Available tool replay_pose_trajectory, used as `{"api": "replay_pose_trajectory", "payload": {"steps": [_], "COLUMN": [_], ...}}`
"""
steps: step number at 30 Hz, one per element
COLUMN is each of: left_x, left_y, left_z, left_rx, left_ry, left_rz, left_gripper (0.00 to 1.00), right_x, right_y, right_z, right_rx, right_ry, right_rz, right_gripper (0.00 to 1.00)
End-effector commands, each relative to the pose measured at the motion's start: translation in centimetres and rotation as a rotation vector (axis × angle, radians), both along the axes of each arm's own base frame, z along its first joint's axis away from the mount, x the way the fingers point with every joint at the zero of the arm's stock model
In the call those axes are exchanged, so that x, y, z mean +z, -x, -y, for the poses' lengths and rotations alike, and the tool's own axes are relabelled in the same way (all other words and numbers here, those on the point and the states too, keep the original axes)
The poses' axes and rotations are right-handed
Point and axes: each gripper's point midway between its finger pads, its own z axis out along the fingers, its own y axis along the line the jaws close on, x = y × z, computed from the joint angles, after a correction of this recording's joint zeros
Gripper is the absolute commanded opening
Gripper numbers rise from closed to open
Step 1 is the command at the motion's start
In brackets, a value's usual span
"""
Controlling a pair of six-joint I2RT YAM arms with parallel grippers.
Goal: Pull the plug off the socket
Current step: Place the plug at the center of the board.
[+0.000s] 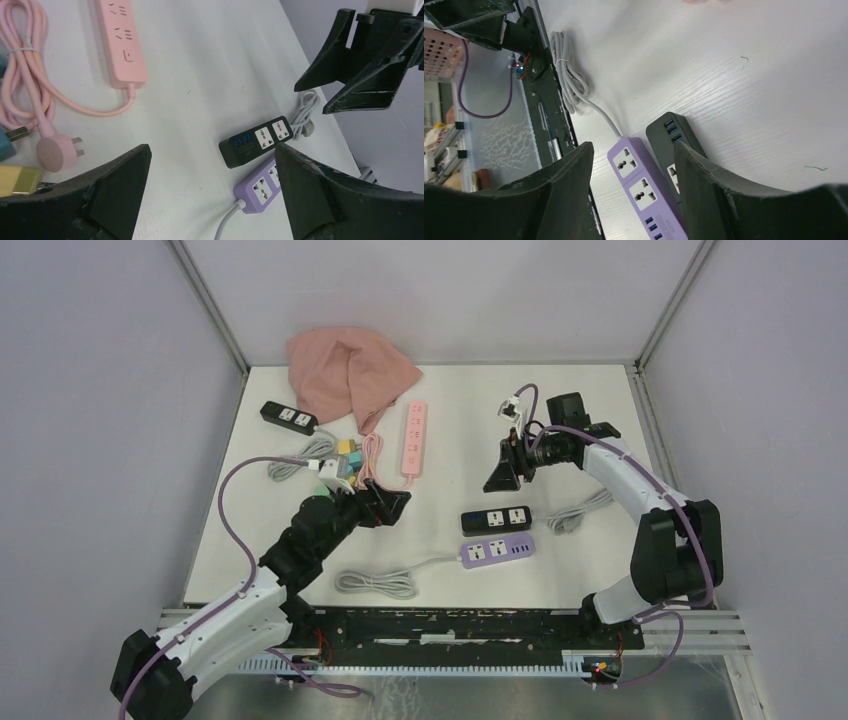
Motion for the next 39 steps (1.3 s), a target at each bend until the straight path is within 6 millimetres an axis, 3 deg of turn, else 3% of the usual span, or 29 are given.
{"api": "replay_pose_trajectory", "payload": {"steps": [1, 7, 13, 15, 23, 39], "left_x": [2.1, 2.0, 2.1, 2.1, 2.0, 2.2], "left_y": [0.8, 1.2, 1.4, 1.5, 1.7, 1.9], "left_z": [1.1, 1.0, 0.8, 0.7, 0.6, 0.5], "left_rx": [-0.092, -0.097, -0.096, -0.096, -0.094, -0.097], "left_ry": [0.050, 0.074, 0.081, 0.083, 0.090, 0.100], "left_rz": [0.114, 0.132, 0.143, 0.146, 0.147, 0.153], "left_gripper": [0.99, 0.99, 0.99, 0.99, 0.99, 0.99], "right_x": [1.0, -0.7, -4.2, -5.2, -8.8, -11.0], "right_y": [-0.3, -0.1, 3.0, 3.4, 2.0, 0.9], "right_z": [0.8, 2.1, 2.3, 2.5, 3.9, 3.7], "right_rx": [0.038, 0.110, 0.391, 0.451, 0.503, 0.481], "right_ry": [0.032, 0.142, 0.234, 0.255, 0.445, 0.544], "right_rz": [0.189, 0.392, 0.676, 0.731, 0.711, 0.607], "right_gripper": [0.67, 0.72, 0.99, 1.00, 0.94, 0.68]}}
